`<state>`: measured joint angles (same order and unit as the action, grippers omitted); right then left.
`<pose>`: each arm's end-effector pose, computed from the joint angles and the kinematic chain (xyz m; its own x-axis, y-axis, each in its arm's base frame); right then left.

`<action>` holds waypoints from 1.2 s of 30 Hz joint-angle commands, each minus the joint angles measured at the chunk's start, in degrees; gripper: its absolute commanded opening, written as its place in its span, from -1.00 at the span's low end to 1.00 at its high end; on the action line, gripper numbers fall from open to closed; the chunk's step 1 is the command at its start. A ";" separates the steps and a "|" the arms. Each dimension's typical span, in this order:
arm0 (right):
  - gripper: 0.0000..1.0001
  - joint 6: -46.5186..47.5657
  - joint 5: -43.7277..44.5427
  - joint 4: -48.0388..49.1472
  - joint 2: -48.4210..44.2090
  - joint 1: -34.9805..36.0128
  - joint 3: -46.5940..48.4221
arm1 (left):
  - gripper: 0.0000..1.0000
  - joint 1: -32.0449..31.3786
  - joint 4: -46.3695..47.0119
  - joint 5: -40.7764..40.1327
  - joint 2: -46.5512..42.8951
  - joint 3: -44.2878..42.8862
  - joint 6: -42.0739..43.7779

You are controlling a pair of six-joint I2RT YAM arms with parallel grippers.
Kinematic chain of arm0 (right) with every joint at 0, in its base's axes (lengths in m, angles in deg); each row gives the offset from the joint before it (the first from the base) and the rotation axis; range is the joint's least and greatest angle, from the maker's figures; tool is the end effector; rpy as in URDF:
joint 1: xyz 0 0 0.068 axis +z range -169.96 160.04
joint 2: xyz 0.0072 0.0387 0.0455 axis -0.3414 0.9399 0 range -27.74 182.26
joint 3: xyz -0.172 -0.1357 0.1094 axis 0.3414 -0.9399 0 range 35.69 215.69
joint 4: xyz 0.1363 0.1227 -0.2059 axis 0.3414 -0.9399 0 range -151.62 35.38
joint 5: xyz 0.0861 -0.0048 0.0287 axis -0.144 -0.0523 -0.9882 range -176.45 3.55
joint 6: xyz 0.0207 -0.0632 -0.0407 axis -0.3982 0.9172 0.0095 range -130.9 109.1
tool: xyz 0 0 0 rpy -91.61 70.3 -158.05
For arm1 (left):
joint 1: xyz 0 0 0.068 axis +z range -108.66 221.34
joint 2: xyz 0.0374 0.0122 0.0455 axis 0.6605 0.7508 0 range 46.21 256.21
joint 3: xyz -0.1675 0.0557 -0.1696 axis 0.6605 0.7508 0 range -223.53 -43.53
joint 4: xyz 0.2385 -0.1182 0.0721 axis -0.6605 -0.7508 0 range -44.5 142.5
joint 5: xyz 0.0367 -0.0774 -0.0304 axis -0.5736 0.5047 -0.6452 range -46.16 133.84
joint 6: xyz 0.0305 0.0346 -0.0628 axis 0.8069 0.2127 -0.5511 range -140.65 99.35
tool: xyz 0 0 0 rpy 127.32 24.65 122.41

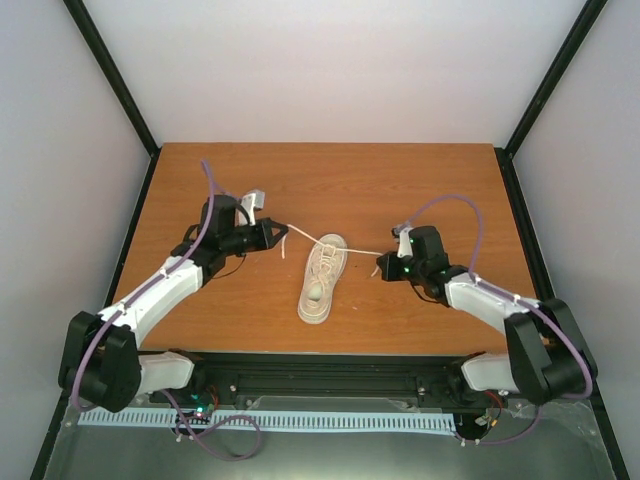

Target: Tie the shoes

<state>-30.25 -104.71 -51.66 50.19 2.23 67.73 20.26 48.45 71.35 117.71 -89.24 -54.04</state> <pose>0.2657 0.1309 0.1047 -0.7843 0.0199 -0.6201 -0.3298 0.8332 0.4439 0.2887 -0.1443 0.2109 -0.7690 -0.2266 -0.5977 0.3229 0.6693 -0.6692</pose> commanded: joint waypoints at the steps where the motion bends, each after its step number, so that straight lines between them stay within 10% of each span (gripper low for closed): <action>1: -0.94 -3.60 7.00 -9.82 -6.28 -1.56 -2.05 | -0.98 3.86 -6.98 0.37 -1.54 2.63 -2.16; 11: -0.94 -9.59 8.85 -22.15 -17.46 -4.17 -4.66 | -0.98 16.56 -10.66 -3.34 -5.79 13.03 -5.56; 36: -0.95 -16.30 7.36 -25.11 -23.38 -11.39 -10.52 | -0.98 18.72 -16.18 -9.72 -10.72 19.36 -5.55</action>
<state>-44.04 -97.72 -78.17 26.43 -8.17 58.61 37.98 34.04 64.77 108.71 -70.86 -58.69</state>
